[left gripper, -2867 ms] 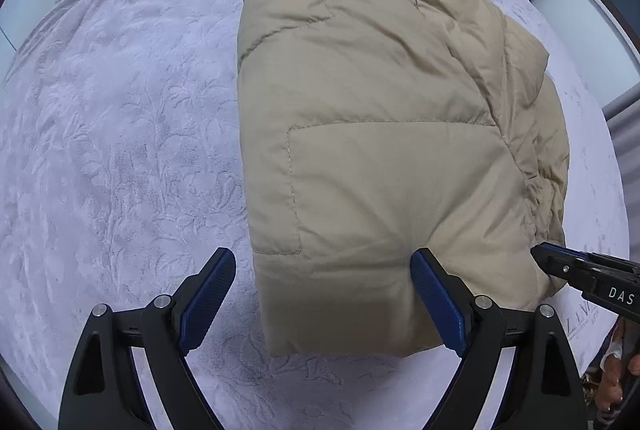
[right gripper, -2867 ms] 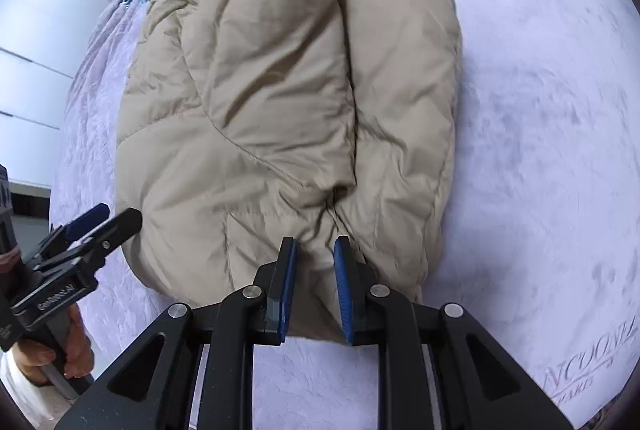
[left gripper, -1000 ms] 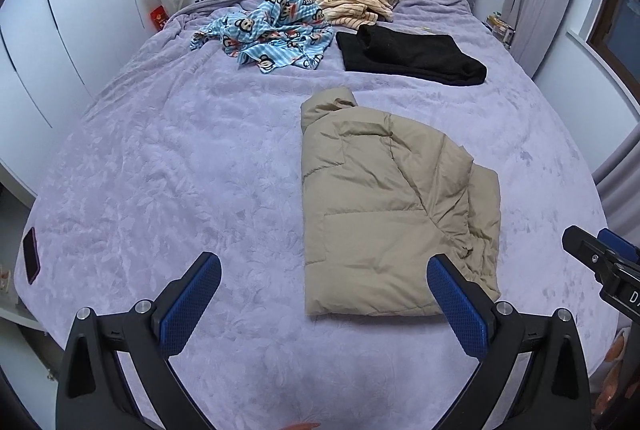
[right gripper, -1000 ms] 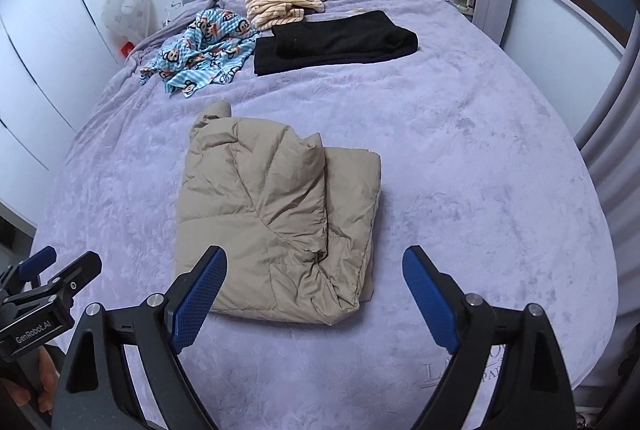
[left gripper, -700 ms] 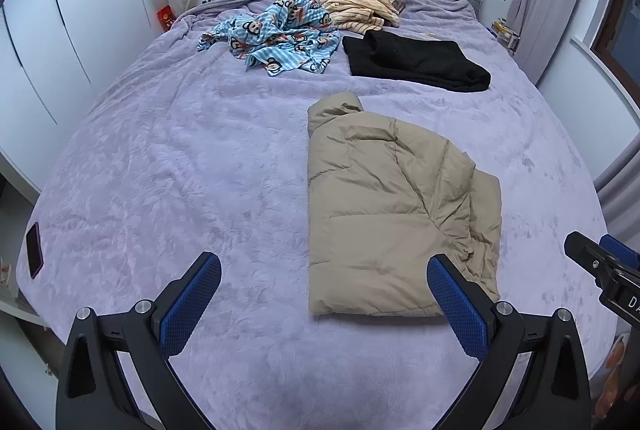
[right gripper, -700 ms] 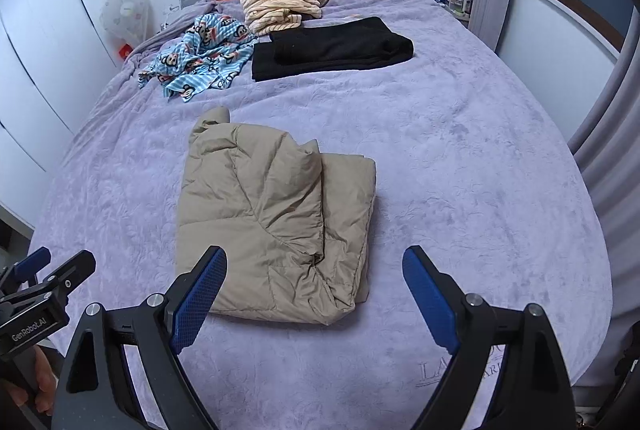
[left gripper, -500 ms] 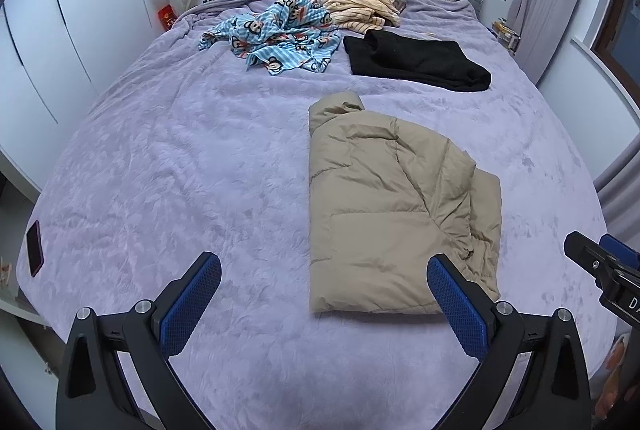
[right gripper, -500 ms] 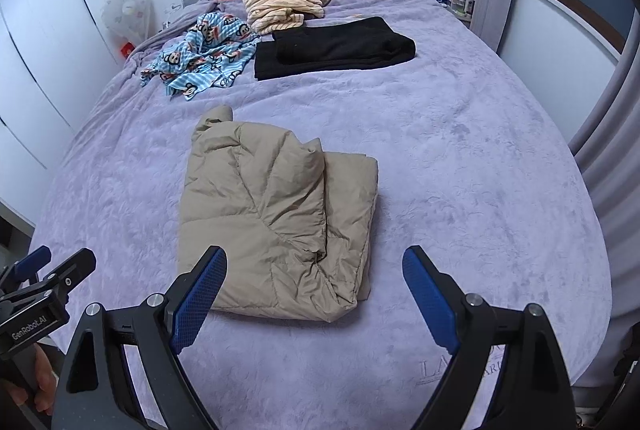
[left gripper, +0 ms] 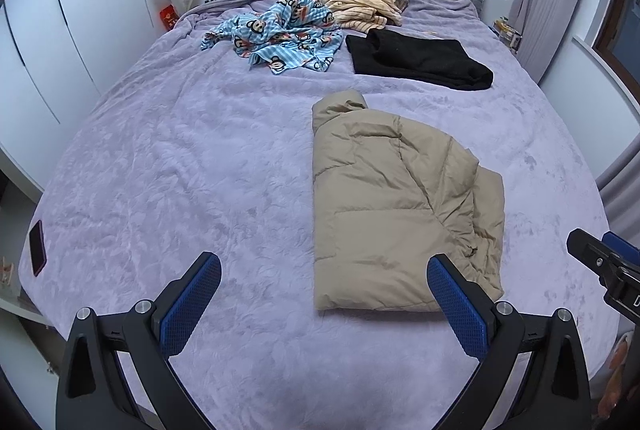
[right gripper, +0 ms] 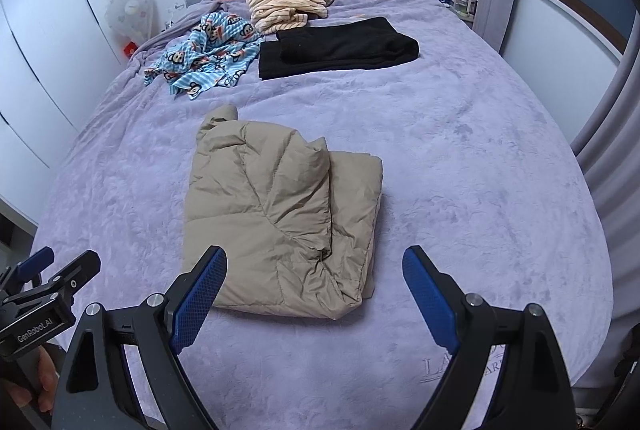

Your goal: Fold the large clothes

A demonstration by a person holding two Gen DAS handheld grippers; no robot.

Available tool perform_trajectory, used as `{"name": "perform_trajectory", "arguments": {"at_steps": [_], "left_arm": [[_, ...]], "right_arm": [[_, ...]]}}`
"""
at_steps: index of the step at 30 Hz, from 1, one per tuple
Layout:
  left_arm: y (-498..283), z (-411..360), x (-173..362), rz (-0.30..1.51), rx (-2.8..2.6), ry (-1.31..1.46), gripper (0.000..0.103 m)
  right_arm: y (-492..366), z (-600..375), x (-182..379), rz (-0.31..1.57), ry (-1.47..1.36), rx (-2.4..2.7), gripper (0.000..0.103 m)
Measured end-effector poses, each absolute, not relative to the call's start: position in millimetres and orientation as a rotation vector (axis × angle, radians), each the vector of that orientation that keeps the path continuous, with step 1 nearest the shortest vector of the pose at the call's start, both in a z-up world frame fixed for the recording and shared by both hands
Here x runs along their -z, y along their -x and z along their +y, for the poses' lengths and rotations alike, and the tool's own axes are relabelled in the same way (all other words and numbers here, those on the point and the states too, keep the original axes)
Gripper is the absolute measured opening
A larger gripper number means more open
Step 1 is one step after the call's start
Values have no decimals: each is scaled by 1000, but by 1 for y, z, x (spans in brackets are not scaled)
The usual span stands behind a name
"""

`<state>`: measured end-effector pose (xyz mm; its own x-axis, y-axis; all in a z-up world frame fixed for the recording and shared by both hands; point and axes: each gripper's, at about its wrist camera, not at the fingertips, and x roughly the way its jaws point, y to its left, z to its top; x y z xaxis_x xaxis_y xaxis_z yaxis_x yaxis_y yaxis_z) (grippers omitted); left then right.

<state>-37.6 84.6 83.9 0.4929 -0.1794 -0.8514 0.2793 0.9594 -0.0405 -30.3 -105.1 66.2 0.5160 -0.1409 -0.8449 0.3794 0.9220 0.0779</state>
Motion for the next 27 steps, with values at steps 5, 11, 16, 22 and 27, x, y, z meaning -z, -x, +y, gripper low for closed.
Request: {"name": "perform_trajectory", "arguments": {"at_steps": [5, 11, 16, 22, 27], "left_arm": [[37, 86, -84, 1021, 276, -111, 103], [37, 86, -84, 1021, 277, -111, 103], [37, 85, -84, 1020, 276, -111, 103], [36, 85, -84, 1020, 278, -111, 103], [37, 86, -84, 1021, 278, -112, 103]], "right_arm": [[31, -105, -66, 982, -269, 318, 91], [31, -105, -67, 982, -268, 319, 91], [30, -106, -67, 982, -268, 317, 91], [30, -106, -67, 983, -268, 315, 91], [31, -106, -67, 983, -270, 316, 91]]}}
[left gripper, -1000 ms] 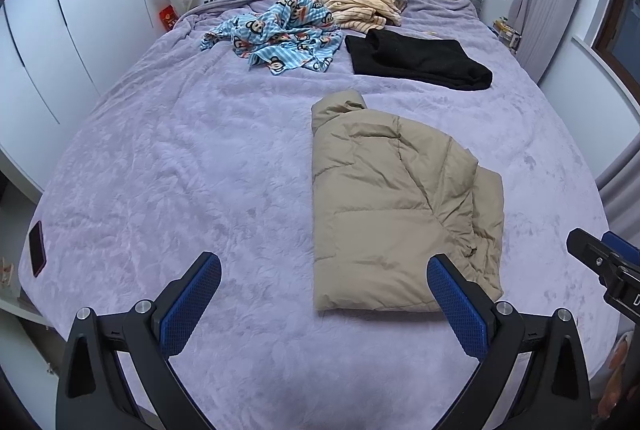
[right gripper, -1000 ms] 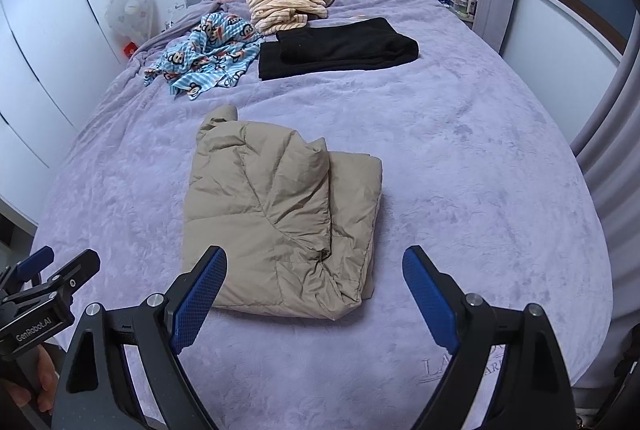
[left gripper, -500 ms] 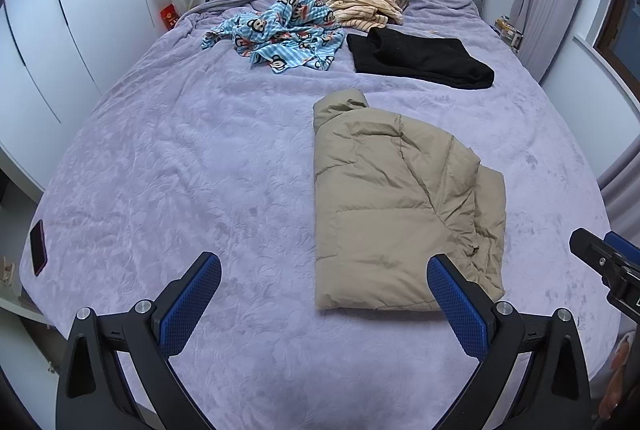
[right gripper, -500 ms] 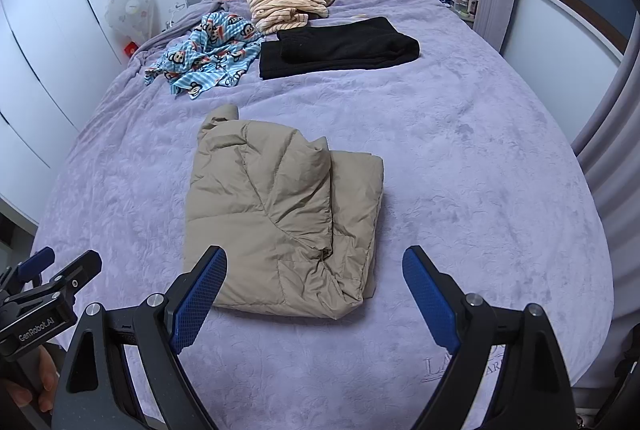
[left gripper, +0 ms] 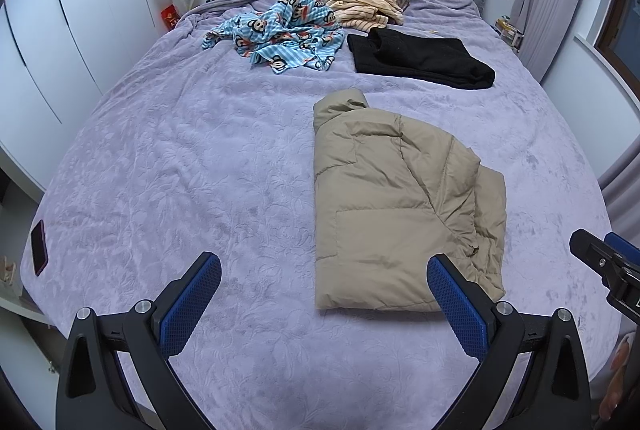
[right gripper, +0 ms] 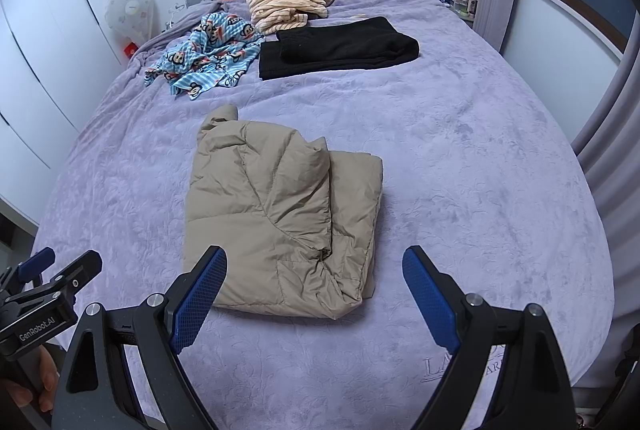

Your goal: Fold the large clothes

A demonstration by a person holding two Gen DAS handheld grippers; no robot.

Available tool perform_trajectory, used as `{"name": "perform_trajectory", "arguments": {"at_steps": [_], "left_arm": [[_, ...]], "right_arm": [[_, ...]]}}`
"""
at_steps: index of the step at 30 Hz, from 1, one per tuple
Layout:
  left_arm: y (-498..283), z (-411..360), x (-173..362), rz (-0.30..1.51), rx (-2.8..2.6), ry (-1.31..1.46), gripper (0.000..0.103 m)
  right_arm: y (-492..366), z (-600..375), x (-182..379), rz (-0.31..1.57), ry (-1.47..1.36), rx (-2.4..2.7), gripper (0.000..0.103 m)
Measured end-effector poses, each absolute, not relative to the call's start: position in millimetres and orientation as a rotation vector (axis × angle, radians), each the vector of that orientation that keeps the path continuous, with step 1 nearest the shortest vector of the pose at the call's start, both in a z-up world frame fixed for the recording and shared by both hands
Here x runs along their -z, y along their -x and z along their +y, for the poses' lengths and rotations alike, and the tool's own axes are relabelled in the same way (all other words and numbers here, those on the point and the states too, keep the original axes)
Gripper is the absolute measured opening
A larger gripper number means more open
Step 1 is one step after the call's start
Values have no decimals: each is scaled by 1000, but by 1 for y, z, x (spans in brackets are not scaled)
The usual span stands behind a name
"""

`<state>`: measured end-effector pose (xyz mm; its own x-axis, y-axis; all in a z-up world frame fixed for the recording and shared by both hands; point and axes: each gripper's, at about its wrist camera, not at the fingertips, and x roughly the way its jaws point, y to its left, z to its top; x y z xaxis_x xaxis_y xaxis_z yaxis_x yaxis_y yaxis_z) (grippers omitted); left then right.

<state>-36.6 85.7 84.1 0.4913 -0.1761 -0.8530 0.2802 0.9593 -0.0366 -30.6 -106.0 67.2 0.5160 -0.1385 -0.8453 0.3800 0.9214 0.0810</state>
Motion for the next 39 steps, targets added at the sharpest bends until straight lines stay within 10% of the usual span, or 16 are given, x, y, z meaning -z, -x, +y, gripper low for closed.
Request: {"name": "perform_trajectory", "arguments": {"at_steps": [39], "left_arm": [[32, 81, -82, 1018, 275, -115, 103]], "right_arm": [[32, -102, -66, 986, -274, 317, 91]]}}
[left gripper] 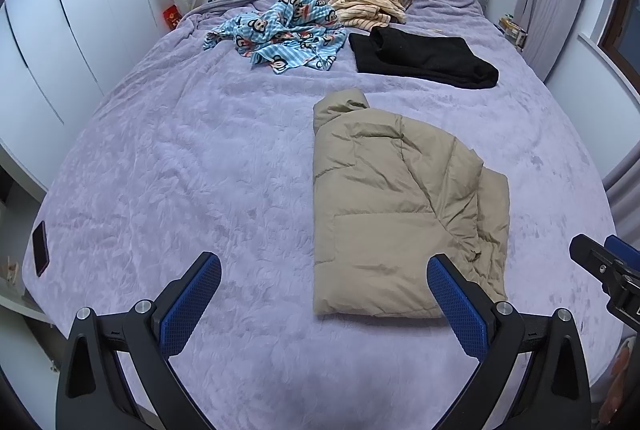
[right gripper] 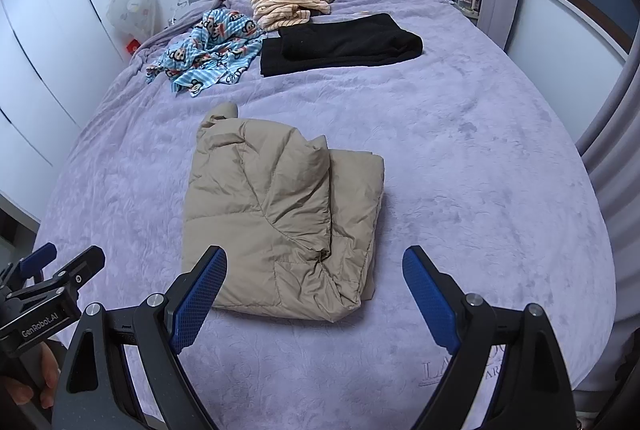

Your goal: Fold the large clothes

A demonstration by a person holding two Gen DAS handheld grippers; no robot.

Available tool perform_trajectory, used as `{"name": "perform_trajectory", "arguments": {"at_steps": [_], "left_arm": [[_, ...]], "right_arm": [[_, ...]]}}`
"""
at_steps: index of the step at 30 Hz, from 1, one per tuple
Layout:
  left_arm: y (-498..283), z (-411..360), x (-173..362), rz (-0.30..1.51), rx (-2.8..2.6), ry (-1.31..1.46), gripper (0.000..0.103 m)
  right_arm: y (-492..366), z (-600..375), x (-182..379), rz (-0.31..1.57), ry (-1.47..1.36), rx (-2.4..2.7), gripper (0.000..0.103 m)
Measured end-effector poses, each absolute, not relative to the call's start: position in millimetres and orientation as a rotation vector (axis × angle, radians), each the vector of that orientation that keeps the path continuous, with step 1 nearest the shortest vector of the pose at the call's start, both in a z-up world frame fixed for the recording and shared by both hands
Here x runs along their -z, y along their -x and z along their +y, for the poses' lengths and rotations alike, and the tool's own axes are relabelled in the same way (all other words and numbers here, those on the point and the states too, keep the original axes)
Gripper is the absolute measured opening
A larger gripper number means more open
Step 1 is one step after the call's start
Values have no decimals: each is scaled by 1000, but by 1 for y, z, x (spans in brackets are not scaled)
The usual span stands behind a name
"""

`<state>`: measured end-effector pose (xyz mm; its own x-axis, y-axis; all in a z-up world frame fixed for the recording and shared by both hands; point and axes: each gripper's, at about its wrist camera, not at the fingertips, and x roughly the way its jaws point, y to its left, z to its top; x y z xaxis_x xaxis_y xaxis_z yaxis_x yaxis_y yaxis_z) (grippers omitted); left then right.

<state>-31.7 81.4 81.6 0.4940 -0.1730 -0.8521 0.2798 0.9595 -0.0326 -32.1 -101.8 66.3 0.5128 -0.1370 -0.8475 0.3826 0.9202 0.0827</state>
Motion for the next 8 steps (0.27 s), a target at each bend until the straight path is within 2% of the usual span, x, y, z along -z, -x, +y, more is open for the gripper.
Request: {"name": "perform_trajectory", "arguments": {"at_steps": [8], "left_arm": [[26, 82, -81, 1011, 272, -109, 103]], "right_arm": [[33, -100, -67, 987, -275, 318, 91]]}}
